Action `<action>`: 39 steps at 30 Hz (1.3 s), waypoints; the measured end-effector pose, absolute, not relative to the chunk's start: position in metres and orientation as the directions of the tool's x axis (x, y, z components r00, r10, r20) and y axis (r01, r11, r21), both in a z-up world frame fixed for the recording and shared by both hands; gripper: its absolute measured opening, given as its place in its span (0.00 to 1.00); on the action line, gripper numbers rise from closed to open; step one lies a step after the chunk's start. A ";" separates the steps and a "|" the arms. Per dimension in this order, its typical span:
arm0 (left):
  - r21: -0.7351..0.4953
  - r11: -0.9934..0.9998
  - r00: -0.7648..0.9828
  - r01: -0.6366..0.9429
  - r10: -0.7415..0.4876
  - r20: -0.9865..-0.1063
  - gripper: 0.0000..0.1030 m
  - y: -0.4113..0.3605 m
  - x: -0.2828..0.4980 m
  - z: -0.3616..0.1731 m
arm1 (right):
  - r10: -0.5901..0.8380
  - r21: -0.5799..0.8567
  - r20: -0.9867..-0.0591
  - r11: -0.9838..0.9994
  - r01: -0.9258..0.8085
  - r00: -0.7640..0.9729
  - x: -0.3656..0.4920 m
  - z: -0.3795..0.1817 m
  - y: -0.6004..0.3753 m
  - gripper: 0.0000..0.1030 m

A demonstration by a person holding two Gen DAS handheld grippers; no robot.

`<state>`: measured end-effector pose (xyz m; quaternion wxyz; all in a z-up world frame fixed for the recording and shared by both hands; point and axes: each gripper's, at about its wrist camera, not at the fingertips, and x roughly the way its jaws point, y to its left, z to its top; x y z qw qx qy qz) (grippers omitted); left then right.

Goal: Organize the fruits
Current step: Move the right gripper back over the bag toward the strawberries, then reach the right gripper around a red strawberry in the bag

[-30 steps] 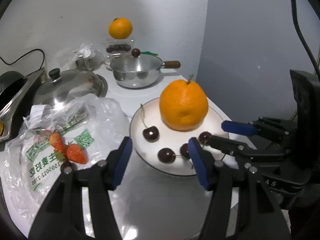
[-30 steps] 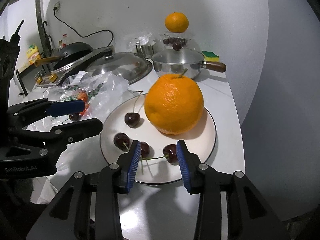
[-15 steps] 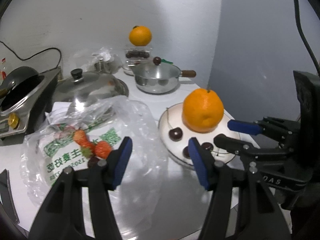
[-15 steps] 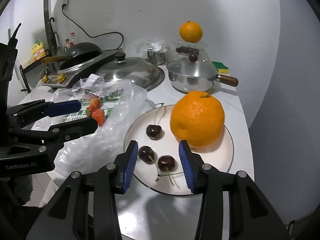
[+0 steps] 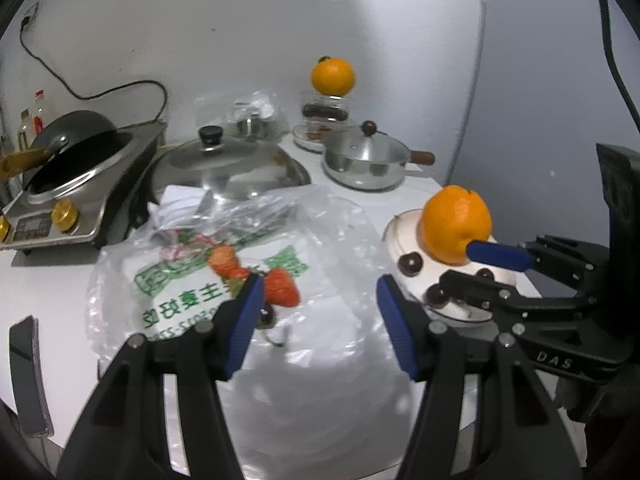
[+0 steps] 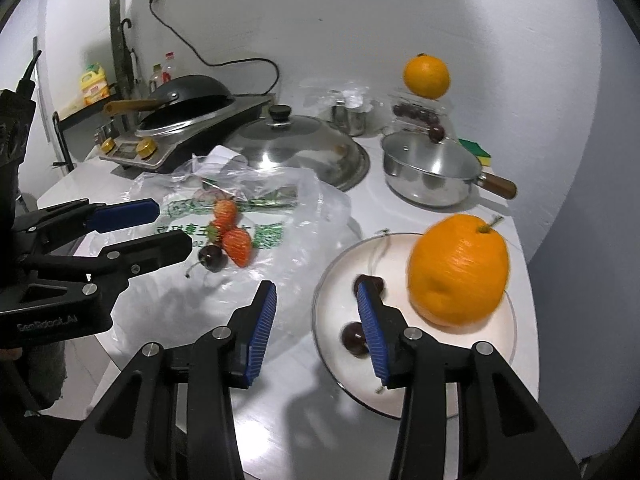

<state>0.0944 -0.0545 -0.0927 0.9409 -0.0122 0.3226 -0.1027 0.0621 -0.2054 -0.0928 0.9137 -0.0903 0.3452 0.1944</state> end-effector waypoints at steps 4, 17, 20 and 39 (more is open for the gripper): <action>-0.093 0.982 0.775 0.162 -0.185 -0.605 0.58 -0.039 0.094 -0.095 | 0.303 -0.035 -0.670 0.899 -0.437 0.678 0.066 -0.093 -0.189 0.43; -0.119 0.988 0.765 0.100 -0.153 -0.626 0.58 -0.001 0.101 -0.111 | 0.328 -0.036 -0.700 0.871 -0.490 0.634 0.084 -0.106 -0.151 0.43; -0.123 0.988 0.760 0.091 -0.148 -0.633 0.58 0.005 0.105 -0.114 | 0.337 -0.029 -0.707 0.864 -0.502 0.622 0.091 -0.110 -0.142 0.43; -0.134 0.990 0.727 0.040 -0.120 -0.676 0.58 0.031 0.138 -0.138 | 0.390 0.027 -0.744 0.829 -0.559 0.542 0.142 -0.139 -0.109 0.43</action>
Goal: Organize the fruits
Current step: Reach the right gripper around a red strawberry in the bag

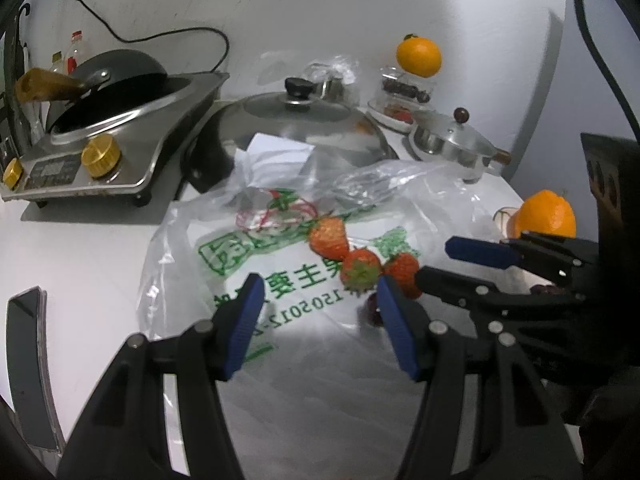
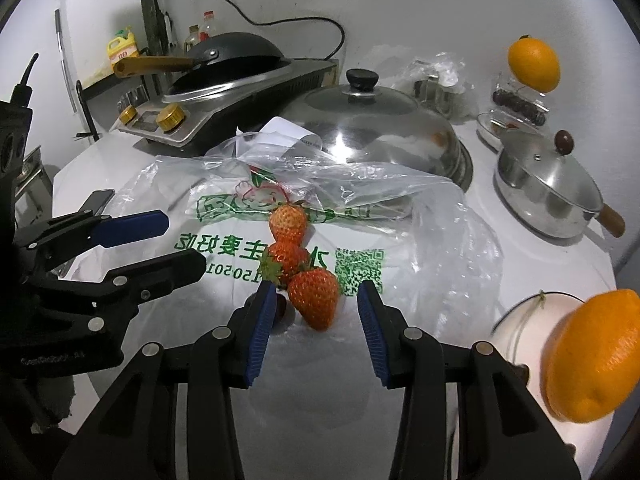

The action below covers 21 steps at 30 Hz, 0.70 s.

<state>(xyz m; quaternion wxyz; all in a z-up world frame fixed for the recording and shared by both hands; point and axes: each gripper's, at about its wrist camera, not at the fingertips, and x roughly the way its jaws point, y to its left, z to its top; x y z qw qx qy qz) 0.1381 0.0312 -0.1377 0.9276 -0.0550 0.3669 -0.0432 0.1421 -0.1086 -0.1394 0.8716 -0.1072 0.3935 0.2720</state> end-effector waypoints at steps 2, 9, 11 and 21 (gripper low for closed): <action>-0.135 0.990 0.725 0.035 -0.118 -0.679 0.58 0.033 0.139 -0.140 | 0.391 0.031 -0.749 0.827 -0.561 0.535 0.146 -0.143 -0.106 0.43; -0.140 0.990 0.712 0.019 -0.112 -0.693 0.58 0.041 0.144 -0.148 | 0.389 0.035 -0.761 0.824 -0.566 0.519 0.157 -0.153 -0.098 0.43; -0.142 0.990 0.709 0.016 -0.111 -0.697 0.58 0.044 0.145 -0.150 | 0.387 0.036 -0.765 0.824 -0.566 0.515 0.160 -0.155 -0.096 0.43; -0.133 0.991 0.700 0.009 -0.101 -0.707 0.59 0.046 0.147 -0.157 | 0.375 0.040 -0.770 0.836 -0.548 0.516 0.168 -0.162 -0.098 0.43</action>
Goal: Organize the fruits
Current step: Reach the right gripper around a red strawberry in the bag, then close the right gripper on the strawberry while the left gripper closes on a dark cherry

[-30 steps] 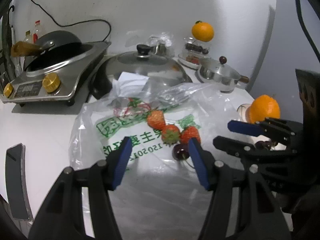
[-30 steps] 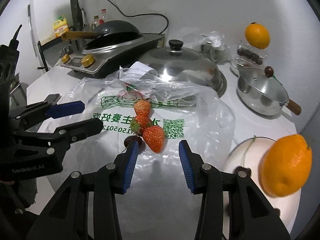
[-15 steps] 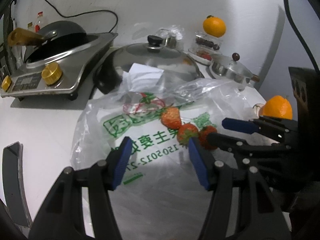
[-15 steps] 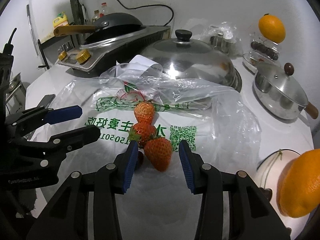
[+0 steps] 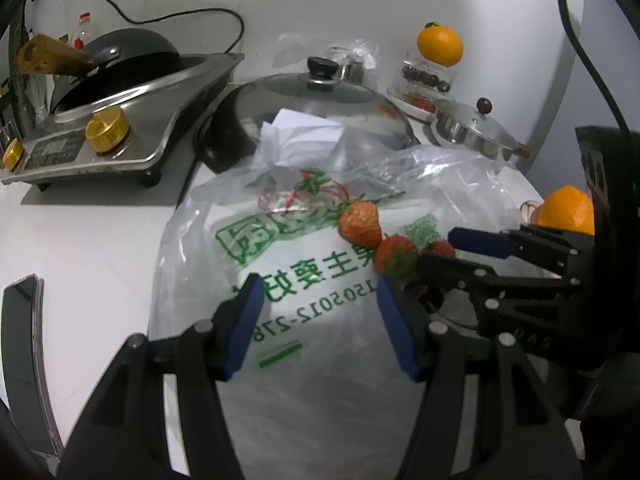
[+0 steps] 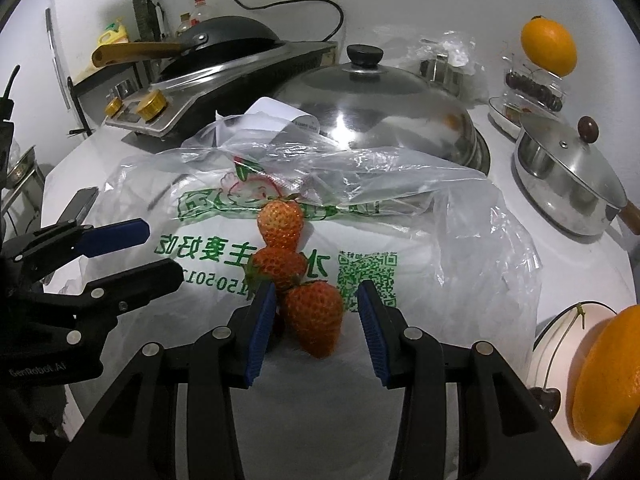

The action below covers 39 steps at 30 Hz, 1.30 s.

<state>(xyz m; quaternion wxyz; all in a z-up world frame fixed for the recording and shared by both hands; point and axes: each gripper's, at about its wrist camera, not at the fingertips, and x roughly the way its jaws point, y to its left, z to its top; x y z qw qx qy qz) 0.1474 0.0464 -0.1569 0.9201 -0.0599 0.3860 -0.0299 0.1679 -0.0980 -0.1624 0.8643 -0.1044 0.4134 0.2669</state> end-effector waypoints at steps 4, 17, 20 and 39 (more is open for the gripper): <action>-0.137 0.991 0.699 0.006 -0.102 -0.708 0.59 0.047 0.148 -0.158 | 0.383 0.061 -0.776 0.837 -0.543 0.502 0.171 -0.163 -0.099 0.43; -0.133 0.991 0.700 0.006 -0.100 -0.707 0.59 0.045 0.147 -0.156 | 0.425 0.138 -0.784 0.830 -0.540 0.453 0.172 -0.163 -0.104 0.41; -0.131 0.991 0.702 0.003 -0.096 -0.706 0.58 0.045 0.146 -0.155 | 0.428 0.132 -0.782 0.825 -0.550 0.454 0.171 -0.162 -0.102 0.34; -0.110 0.991 0.685 0.072 -0.129 -0.717 0.58 0.002 0.154 -0.153 | 0.403 0.107 -0.758 0.853 -0.511 0.513 0.161 -0.153 -0.138 0.33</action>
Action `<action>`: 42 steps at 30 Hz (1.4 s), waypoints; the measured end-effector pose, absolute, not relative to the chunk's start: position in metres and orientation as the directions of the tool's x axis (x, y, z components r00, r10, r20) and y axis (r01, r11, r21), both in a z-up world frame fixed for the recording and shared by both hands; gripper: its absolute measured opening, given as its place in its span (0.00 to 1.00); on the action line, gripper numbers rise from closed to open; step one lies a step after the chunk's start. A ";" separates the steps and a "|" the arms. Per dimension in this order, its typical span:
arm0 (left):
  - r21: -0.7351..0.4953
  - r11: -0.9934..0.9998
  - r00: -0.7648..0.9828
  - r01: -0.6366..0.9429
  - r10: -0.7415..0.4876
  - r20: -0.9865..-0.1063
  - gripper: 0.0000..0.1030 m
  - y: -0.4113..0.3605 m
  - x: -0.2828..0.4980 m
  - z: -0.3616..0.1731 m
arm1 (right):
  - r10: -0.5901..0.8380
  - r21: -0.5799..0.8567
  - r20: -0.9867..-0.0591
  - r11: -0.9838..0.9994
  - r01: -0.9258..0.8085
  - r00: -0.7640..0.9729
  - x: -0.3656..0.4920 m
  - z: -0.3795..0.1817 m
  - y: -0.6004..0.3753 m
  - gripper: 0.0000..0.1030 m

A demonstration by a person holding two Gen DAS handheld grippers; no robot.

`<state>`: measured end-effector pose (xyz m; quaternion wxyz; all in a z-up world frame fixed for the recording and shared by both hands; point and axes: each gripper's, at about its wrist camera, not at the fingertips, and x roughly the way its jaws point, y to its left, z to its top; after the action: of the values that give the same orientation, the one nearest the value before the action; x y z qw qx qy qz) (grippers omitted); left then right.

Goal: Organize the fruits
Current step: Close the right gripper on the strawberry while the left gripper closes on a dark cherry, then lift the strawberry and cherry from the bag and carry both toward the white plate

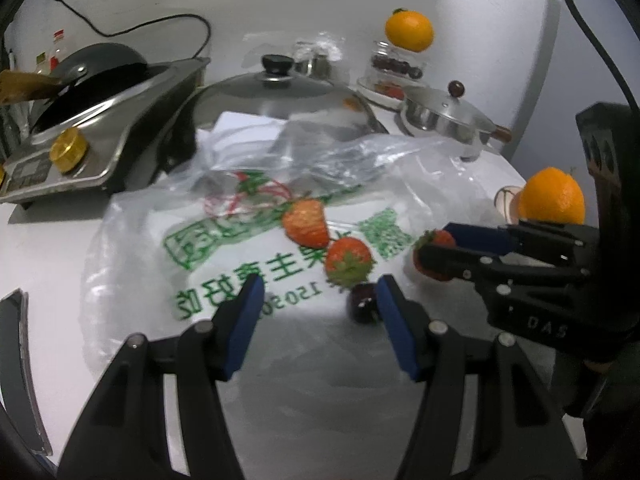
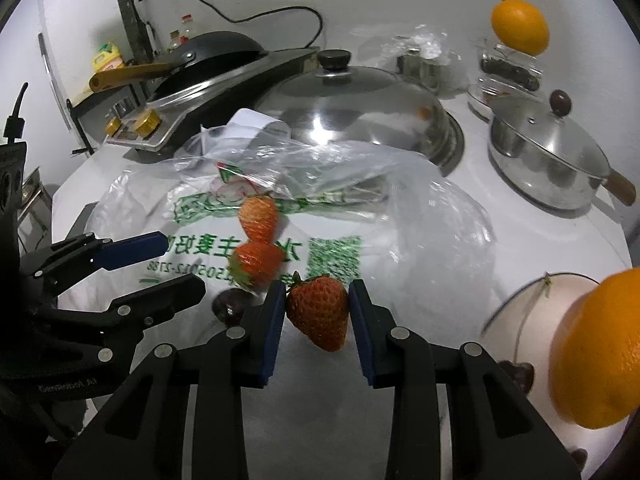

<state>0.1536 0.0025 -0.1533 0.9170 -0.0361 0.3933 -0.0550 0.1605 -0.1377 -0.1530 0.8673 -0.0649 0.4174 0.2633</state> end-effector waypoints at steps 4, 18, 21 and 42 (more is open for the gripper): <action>-0.107 0.990 0.673 0.089 -0.139 -0.726 0.58 -0.008 0.158 -0.156 | 0.409 0.118 -0.758 0.853 -0.509 0.508 0.161 -0.155 -0.145 0.33; -0.103 0.990 0.615 0.097 -0.141 -0.776 0.57 -0.015 0.173 -0.180 | 0.437 0.146 -0.753 0.840 -0.523 0.492 0.163 -0.158 -0.150 0.33; -0.100 0.989 0.613 0.106 -0.145 -0.777 0.49 -0.016 0.173 -0.180 | 0.436 0.146 -0.753 0.841 -0.522 0.492 0.163 -0.158 -0.150 0.33; -0.150 0.977 0.628 0.149 -0.211 -0.749 0.29 -0.011 0.165 -0.176 | 0.398 0.112 -0.776 0.851 -0.513 0.490 0.166 -0.165 -0.138 0.35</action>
<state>0.1655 -0.0105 -0.1763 0.9016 -0.0368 0.4193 -0.0998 0.1659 -0.1379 -0.1649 0.8604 -0.0673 0.4303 0.2647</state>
